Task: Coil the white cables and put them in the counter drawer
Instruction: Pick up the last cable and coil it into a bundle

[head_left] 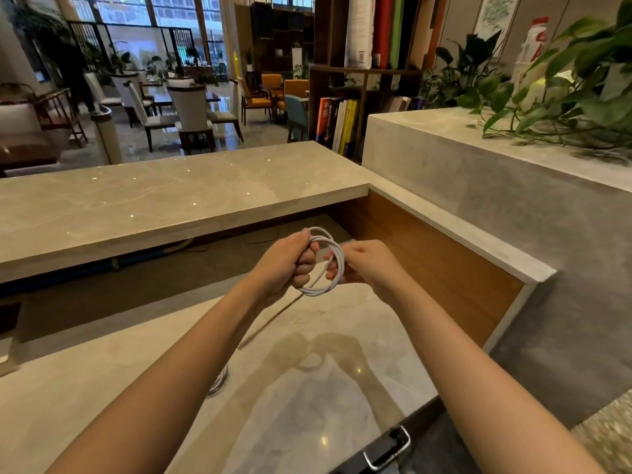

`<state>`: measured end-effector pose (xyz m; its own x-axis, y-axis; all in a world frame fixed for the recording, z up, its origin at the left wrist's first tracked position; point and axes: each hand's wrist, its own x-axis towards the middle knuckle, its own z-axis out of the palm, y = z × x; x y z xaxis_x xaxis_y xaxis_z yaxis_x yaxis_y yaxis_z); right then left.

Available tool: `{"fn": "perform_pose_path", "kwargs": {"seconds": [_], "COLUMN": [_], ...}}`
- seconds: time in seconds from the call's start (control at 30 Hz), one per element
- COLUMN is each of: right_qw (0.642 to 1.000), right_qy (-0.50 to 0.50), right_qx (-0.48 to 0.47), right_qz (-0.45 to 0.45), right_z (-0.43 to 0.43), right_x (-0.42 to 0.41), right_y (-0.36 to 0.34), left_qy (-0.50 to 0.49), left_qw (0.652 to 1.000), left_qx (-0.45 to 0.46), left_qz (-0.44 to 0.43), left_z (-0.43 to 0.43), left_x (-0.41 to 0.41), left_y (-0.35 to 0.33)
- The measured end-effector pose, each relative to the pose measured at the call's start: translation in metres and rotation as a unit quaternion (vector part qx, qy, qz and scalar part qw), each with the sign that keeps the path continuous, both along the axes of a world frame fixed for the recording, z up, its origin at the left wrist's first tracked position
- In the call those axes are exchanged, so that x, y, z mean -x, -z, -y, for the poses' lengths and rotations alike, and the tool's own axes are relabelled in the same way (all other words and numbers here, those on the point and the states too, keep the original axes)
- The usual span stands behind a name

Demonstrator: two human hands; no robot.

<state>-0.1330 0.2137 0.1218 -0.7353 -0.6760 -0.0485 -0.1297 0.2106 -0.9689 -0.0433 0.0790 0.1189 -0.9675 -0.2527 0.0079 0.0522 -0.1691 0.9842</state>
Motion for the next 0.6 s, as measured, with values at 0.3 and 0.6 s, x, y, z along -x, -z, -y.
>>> {"fn": "perform_pose_path", "kwargs": {"seconds": [0.3,0.6], "right_qw": [0.977,0.998], "right_qy": [0.022,0.013], "right_qx": [0.066,-0.051], "right_qz": [0.199,0.043], "right_z": [0.002,0.02], "right_x": [-0.013,-0.024], "right_y": [-0.006,0.01], "left_qy": [-0.184,-0.206], "left_qw": [0.945,0.914], "left_qx": [0.27,0.35], "left_qz": [0.005,-0.012], "left_z": [-0.008,-0.007], "left_x": [0.009,0.019], "left_y": [0.018,0.025]}}
